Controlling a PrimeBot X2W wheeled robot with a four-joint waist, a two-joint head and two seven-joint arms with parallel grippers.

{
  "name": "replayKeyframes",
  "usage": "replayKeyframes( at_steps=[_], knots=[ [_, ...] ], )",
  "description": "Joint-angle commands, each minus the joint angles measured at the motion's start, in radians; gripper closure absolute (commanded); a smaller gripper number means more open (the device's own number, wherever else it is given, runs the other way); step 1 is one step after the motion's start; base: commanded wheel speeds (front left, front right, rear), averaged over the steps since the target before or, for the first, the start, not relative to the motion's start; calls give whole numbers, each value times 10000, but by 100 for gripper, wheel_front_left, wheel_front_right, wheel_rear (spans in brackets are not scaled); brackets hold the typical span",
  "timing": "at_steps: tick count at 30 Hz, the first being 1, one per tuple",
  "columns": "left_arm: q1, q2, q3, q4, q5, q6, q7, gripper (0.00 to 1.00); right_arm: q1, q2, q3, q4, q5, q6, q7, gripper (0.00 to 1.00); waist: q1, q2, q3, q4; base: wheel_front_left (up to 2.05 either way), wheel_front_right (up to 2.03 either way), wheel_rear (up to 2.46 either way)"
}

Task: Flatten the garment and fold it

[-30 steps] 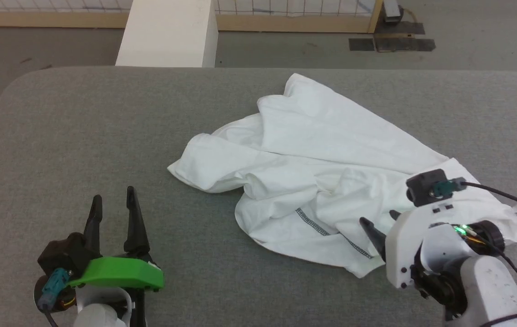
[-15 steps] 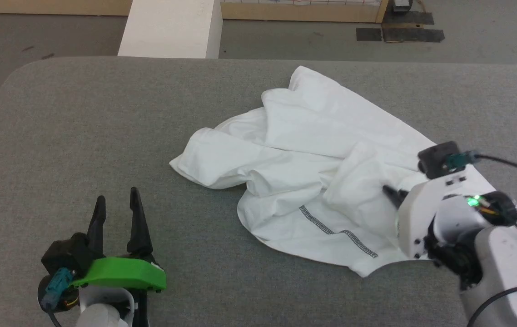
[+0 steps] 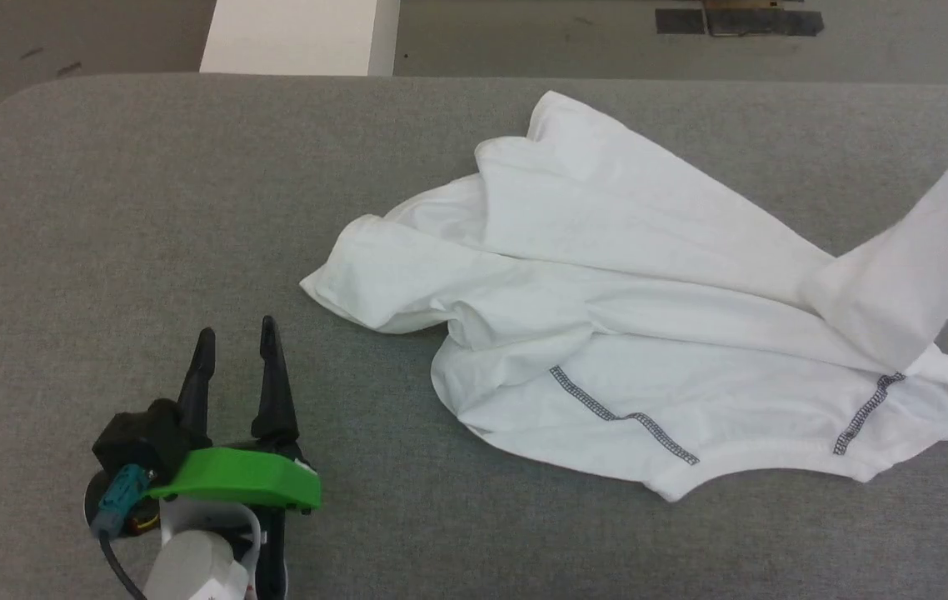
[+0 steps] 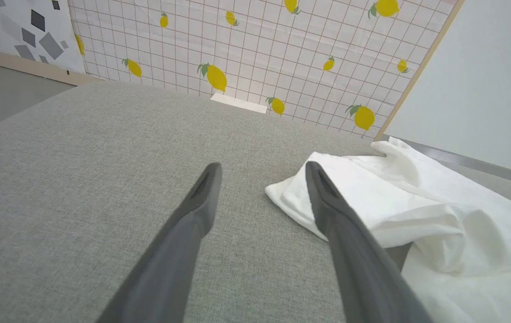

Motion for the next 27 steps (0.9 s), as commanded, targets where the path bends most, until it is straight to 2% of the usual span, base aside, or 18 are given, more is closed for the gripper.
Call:
replayKeyframes(
  at_steps=[1, 5, 8, 11, 13, 14, 15, 21, 27],
  knots=[
    [-218, 54, -30, 19, 52, -66, 16, 0, -420, -24, -119, 100, -295, -15, -126, 100, 0, -1, 383, 239, 0, 0, 0],
    [-445, 43, -144, 51, 68, -88, 7, 0, -1328, -118, -374, 319, -1375, -15, -709, 100, 0, -1, 827, 447, 0, 0, 0],
    [-612, 33, -176, 73, 51, -95, -6, 0, -1921, -41, -869, 429, -2344, -15, -1662, 100, 0, -1, 1073, 574, 0, 0, 0],
    [-682, 41, -159, 121, 48, -99, -18, 0, -2158, 45, -645, 699, -3041, -15, -2317, 100, 0, -1, 1168, 607, 0, 0, 0],
    [-688, 51, -138, 172, 46, -100, -26, 0, -2211, 221, -445, 1173, -2973, -15, -2295, 100, 0, -1, 1156, 580, 0, 0, 0],
    [-674, 53, -125, 206, 41, -98, -29, 0, -2226, 353, -363, 1447, -2820, -15, -2173, 46, 0, -1, 1124, 545, 0, 0, 0],
    [-660, 52, -119, 234, 38, -94, -32, 0, -2233, 400, -272, 1614, -2745, -15, -2107, 0, 0, -1, 1094, 517, 0, 0, 0],
    [-632, 47, -173, 361, 40, -109, -42, 0, -2176, 432, 306, 2311, -2092, -15, -1877, 0, 0, -1, 720, 288, 0, 0, 0],
    [-546, 72, -163, 455, 28, -110, -49, 0, -1875, 555, 458, 1855, -1238, -15, -2889, 0, 0, -1, 117, 46, 0, 0, 0]
  ],
)
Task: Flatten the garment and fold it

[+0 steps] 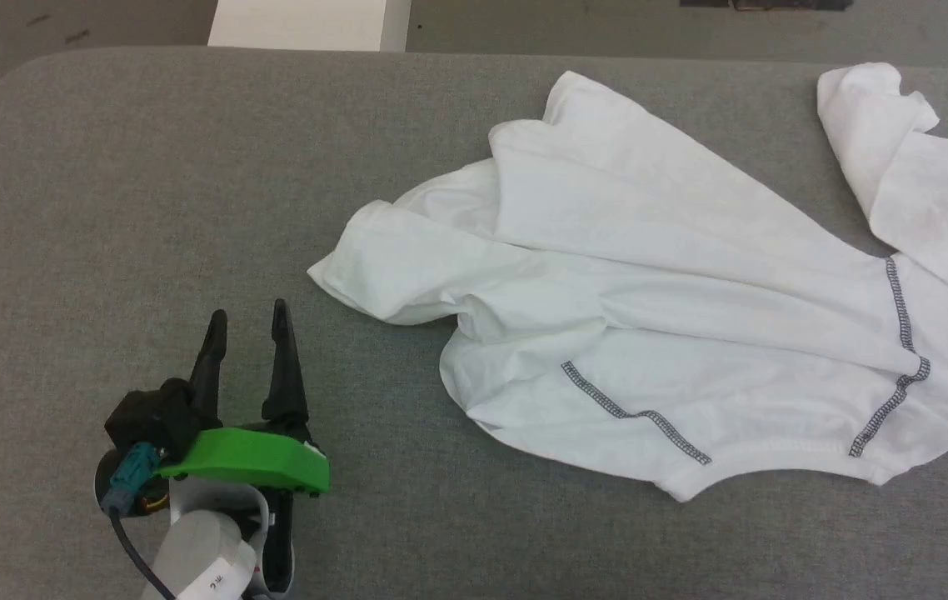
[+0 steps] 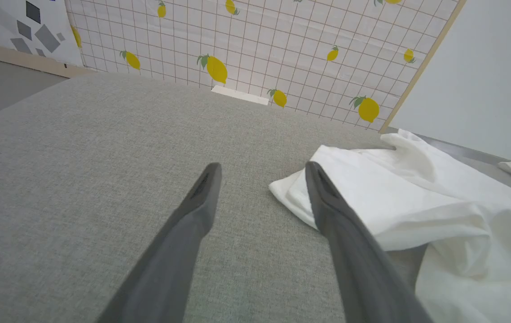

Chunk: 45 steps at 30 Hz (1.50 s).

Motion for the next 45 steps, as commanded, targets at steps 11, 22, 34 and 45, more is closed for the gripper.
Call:
replayKeyframes(
  at_steps=[11, 22, 34, 45],
  knots=[
    [769, 171, 113, 26, -53, 77, 15, 0, 3284, 1275, -593, -2138, 2092, -17, -2498, 0, -1, 0, -1666, -720, 0, 0, 0],
    [1392, 131, -276, -51, -188, 3, 335, 0, 8070, 2891, -1658, -4389, 1758, -17, -3359, 0, -1, 0, -2324, -715, 0, 0, 0],
    [1384, -139, -2153, -409, -3285, 275, 4818, 0, 9246, 3346, -1871, -5172, 1514, -17, -3121, 0, -1, 0, -2316, -852, 0, 0, 0],
    [320, -145, -3128, 112, -3295, 1109, 6513, 0, 8871, 3362, -1698, -5320, 1449, -17, -3188, 0, -1, 0, -1590, -1133, 0, 0, 0]
  ],
)
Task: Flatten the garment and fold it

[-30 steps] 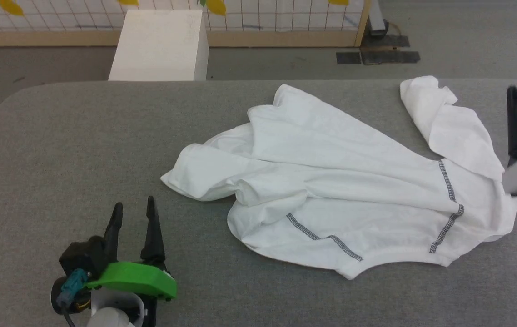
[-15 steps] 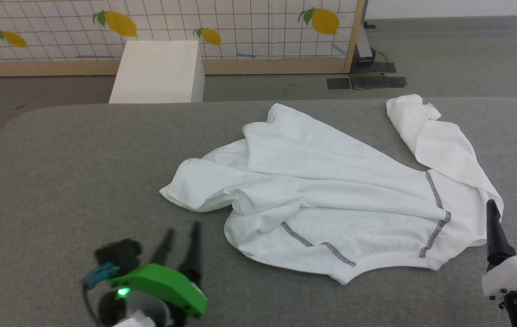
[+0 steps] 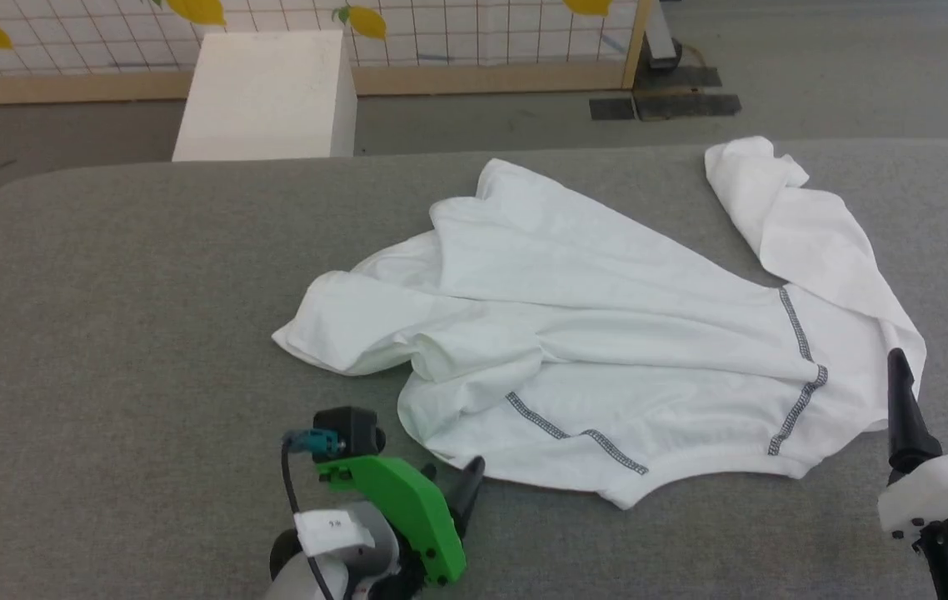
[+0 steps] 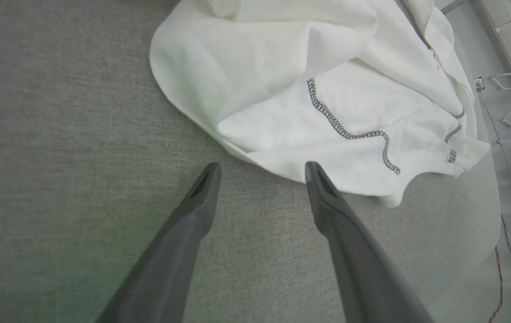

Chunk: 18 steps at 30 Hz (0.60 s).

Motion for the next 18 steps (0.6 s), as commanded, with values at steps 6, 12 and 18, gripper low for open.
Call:
replayKeyframes(
  at_steps=[6, 12, 18],
  knots=[
    [-593, 12, -43, 654, -188, 123, -353, 0, -341, 24, 142, 128, 51, -15, -178, 0, 0, 0, 466, -314, 0, 0, 0],
    [-809, 12, -100, 880, -262, -79, -657, 100, -456, 25, 125, 211, -71, -15, -226, 0, 0, 0, 619, -334, 0, 0, 0],
    [-724, 139, -88, 483, -137, -180, -1098, 100, -683, -83, 10, 514, -633, -15, 780, 0, 0, 0, 691, -269, 0, 0, 0]
  ],
)
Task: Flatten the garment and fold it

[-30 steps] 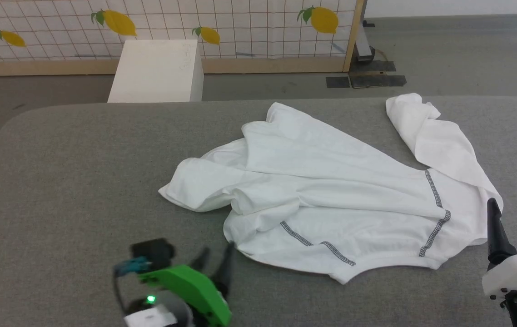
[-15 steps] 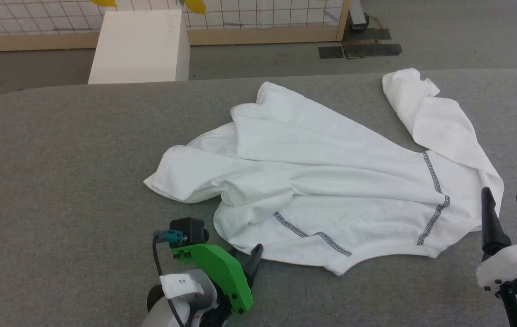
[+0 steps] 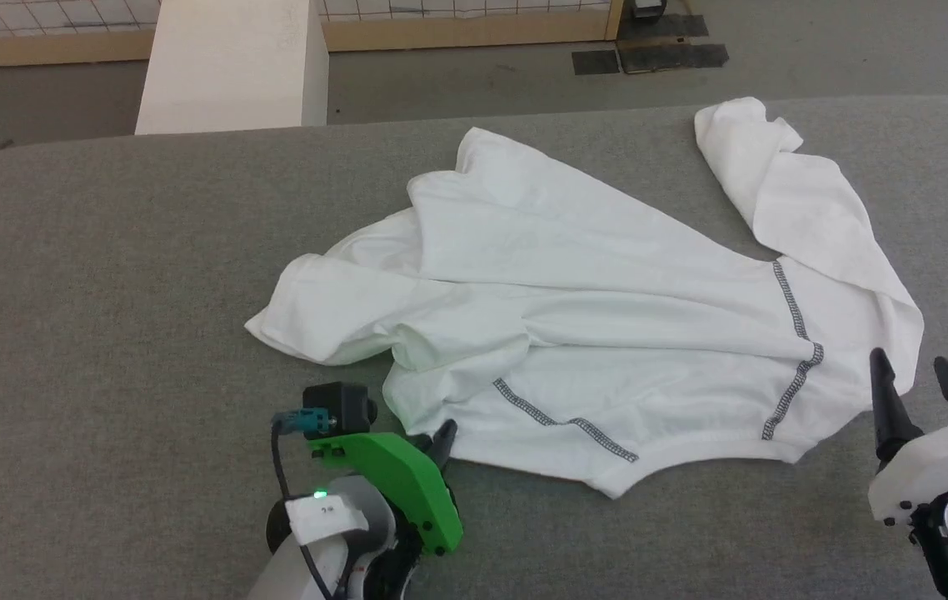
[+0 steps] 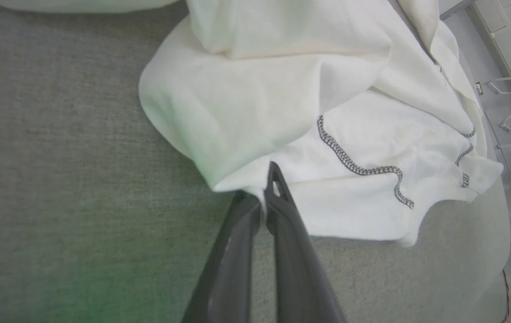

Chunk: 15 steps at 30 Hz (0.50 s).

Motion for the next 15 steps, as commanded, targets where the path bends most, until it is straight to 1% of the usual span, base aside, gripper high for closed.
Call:
replayKeyframes(
  at_steps=[1, 6, 11, 15],
  knots=[
    [6, 92, 45, -182, 45, -64, -157, 100, -278, -127, -92, 147, -196, -15, 393, 0, 1, -1, 34, 23, 0, 0, 0],
    [256, 220, 58, -1033, 153, 53, -314, 100, -1131, -727, -332, 1002, -494, -15, 2747, 0, 1, -1, 236, 166, 0, 0, 0],
    [310, 294, -62, -1571, 233, 127, -187, 100, -1976, -1273, -534, 1762, -733, -15, 4315, 0, 1, -1, 530, 405, 0, 0, 0],
    [294, 306, -161, -1732, 258, 149, -98, 100, -2353, -1480, -606, 2365, -766, -15, 5238, 0, 1, -1, 740, 562, 0, 0, 0]
  ],
)
